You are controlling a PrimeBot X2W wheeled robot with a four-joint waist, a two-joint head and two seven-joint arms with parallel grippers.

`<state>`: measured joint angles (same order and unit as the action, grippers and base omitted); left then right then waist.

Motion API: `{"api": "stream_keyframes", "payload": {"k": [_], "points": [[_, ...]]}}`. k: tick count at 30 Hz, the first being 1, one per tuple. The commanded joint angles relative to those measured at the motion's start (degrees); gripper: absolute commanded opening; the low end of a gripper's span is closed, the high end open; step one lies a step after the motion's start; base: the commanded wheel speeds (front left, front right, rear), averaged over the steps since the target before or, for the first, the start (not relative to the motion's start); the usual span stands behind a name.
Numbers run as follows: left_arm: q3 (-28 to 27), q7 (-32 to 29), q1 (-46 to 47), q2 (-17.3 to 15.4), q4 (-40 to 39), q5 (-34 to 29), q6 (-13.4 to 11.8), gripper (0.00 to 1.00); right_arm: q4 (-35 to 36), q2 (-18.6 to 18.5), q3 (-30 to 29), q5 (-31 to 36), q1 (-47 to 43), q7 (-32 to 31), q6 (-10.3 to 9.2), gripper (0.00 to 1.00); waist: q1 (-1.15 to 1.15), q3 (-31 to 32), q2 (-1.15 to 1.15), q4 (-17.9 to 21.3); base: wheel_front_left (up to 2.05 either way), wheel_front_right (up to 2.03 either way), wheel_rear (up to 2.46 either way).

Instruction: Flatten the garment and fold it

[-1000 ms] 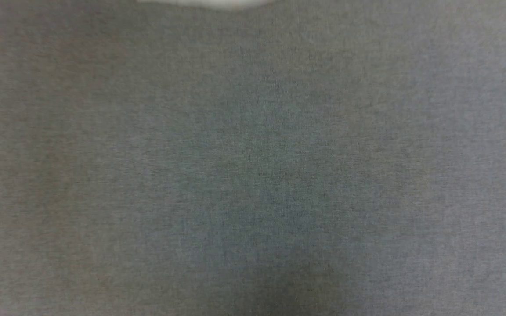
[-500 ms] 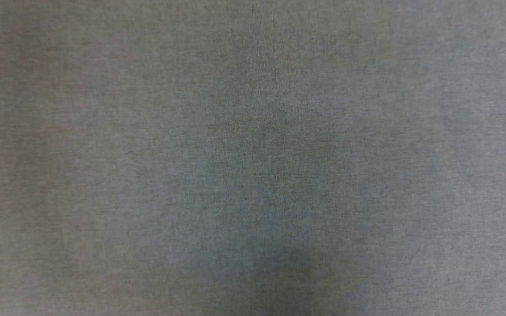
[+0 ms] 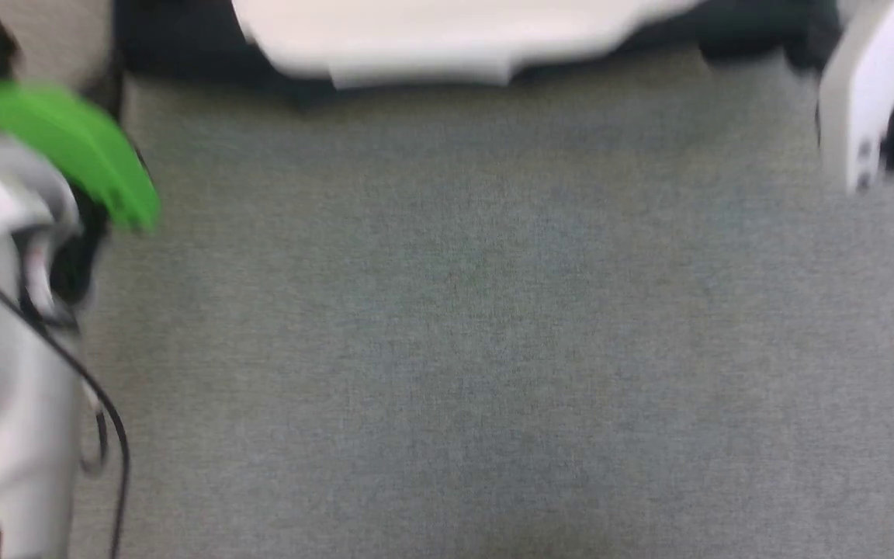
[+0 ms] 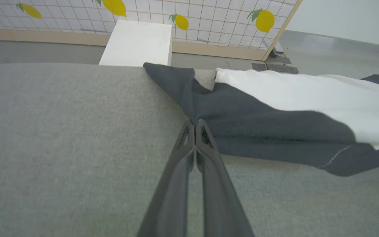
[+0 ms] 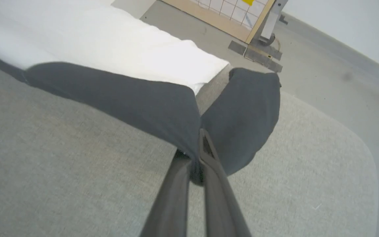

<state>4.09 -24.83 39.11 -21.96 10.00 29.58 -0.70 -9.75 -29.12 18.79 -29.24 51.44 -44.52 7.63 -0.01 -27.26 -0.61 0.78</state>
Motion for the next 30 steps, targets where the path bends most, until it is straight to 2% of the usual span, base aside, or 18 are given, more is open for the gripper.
{"api": "stream_keyframes", "payload": {"k": [1, 11, 21, 27, 30], "points": [[-0.75, -1.05, -3.78, -0.76, -1.79, 0.66, -0.93, 0.00, 1.80, -1.23, -1.62, -0.60, -3.63, -2.15, -0.14, 0.00, 0.01, 5.73, 0.61, -1.31, 0.00, 0.00, 0.00], [-1.62, -7.58, -28.55, 0.56, -16.29, 4.23, -5.80, 0.00, 14.26, 1.14, -11.11, -1.51, -26.64, -15.14, -0.14, 0.00, 0.01, 13.02, 0.61, -2.04, 0.00, 0.00, 0.00], [-1.19, -12.55, -48.35, 1.06, -26.96, 6.18, -9.16, 0.00, 21.19, 3.66, -18.07, 2.29, -39.32, -26.02, -0.14, 0.00, 0.01, 16.87, 0.61, -2.71, 0.00, 0.00, 0.00], [0.21, -14.22, -57.46, 2.55, -30.70, 7.13, -10.94, 0.00, 22.42, 2.71, -17.83, 5.95, -42.35, -26.08, -0.14, 0.00, 0.01, 16.79, 0.61, -3.00, 0.00, 0.00, 0.00], [1.20, -13.87, -59.56, 3.71, -30.69, 7.95, -10.72, 0.00, 21.15, 2.74, -16.71, 6.98, -43.26, -24.36, -0.14, 0.00, 0.01, 16.36, 0.61, -3.47, 0.00, 0.00, 0.00]]}}
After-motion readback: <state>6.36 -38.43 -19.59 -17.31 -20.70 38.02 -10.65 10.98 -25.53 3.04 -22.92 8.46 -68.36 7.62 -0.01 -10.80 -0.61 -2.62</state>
